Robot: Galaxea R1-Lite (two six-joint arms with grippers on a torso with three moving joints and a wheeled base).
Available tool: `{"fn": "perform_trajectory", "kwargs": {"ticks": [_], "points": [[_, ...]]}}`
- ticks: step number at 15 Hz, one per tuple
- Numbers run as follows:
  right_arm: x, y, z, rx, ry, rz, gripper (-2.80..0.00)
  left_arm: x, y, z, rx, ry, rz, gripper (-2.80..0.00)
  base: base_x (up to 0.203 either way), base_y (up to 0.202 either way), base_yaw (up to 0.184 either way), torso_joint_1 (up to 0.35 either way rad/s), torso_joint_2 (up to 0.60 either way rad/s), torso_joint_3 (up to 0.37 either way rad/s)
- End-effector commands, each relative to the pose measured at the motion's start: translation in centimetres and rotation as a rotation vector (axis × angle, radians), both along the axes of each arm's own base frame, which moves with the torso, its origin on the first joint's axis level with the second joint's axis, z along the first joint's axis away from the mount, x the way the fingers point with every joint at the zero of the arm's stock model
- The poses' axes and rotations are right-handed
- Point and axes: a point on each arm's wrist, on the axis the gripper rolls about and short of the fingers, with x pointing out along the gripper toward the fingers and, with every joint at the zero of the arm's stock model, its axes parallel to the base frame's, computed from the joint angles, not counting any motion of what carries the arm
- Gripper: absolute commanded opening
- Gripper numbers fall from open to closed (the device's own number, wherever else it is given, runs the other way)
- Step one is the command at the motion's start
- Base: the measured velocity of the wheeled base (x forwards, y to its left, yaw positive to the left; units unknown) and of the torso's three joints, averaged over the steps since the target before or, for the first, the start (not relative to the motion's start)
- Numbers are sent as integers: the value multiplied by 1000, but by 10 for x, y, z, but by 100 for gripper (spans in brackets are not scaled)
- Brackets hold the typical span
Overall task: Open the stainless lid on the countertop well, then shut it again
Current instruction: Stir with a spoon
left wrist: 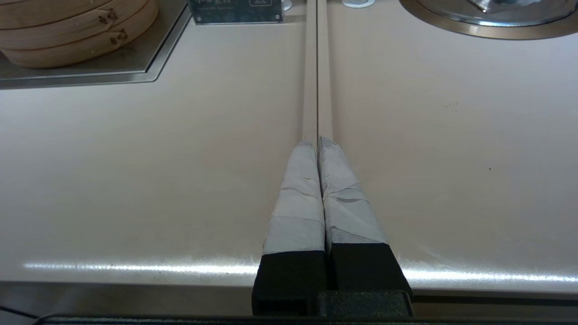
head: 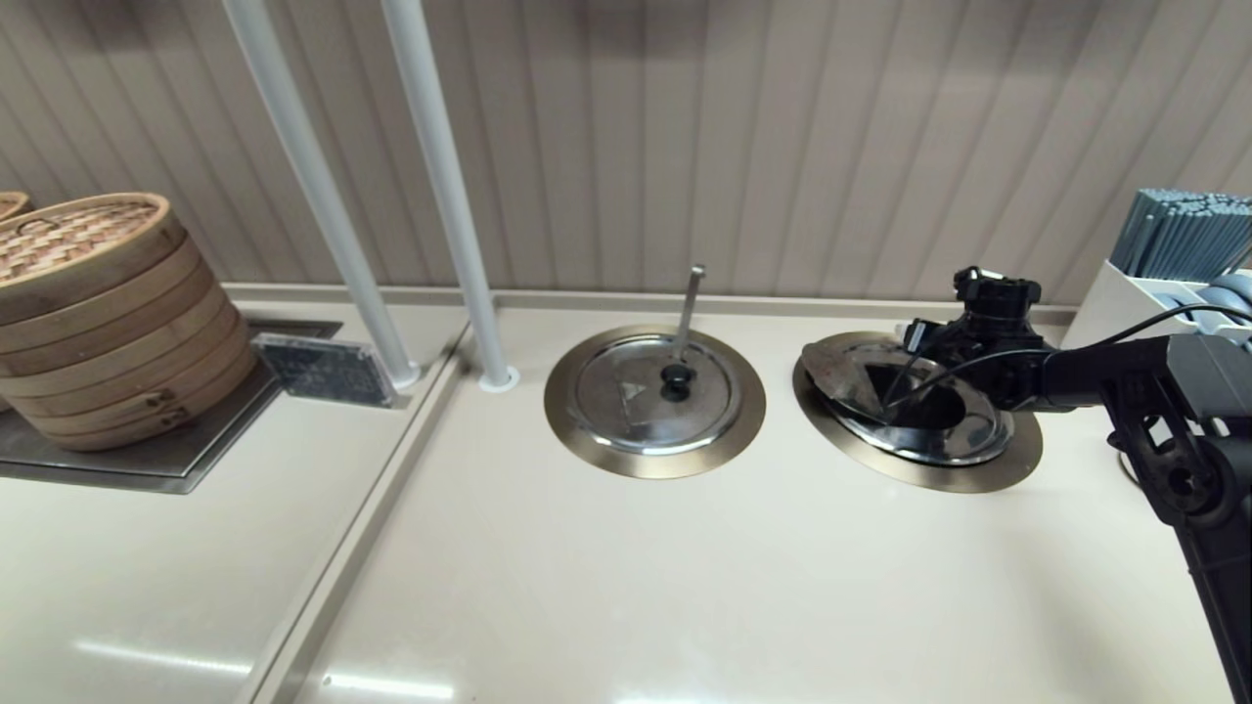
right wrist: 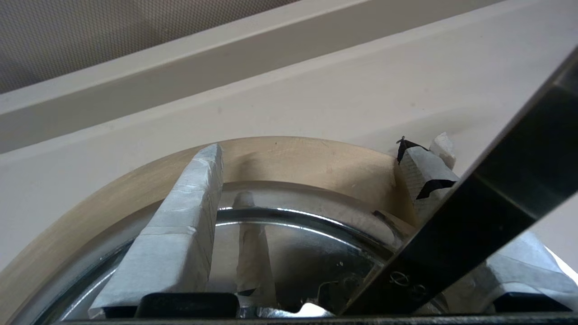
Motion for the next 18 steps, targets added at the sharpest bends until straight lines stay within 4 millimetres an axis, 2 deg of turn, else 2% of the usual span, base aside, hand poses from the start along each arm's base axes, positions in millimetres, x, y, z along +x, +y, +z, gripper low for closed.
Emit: {"fn": "perform_trajectory", "kwargs": {"ticks": [1, 3, 4, 18], "points": [[2, 0, -8, 5, 5, 4, 0, 0, 0, 0, 0, 0, 0, -280, 0, 0, 0, 0, 0, 0], [1, 0, -6, 6, -1, 5, 0, 0, 0, 0, 0, 0, 0, -280, 0, 0, 0, 0, 0, 0], [1, 0, -4, 7, -4, 5, -280, 0, 0, 0, 0, 0, 0, -280, 0, 0, 0, 0, 0, 0], [-3, 0, 13, 14, -39, -5, -280, 0, 0, 0, 0, 2, 0, -280, 0, 0, 0, 0, 0, 0]]}}
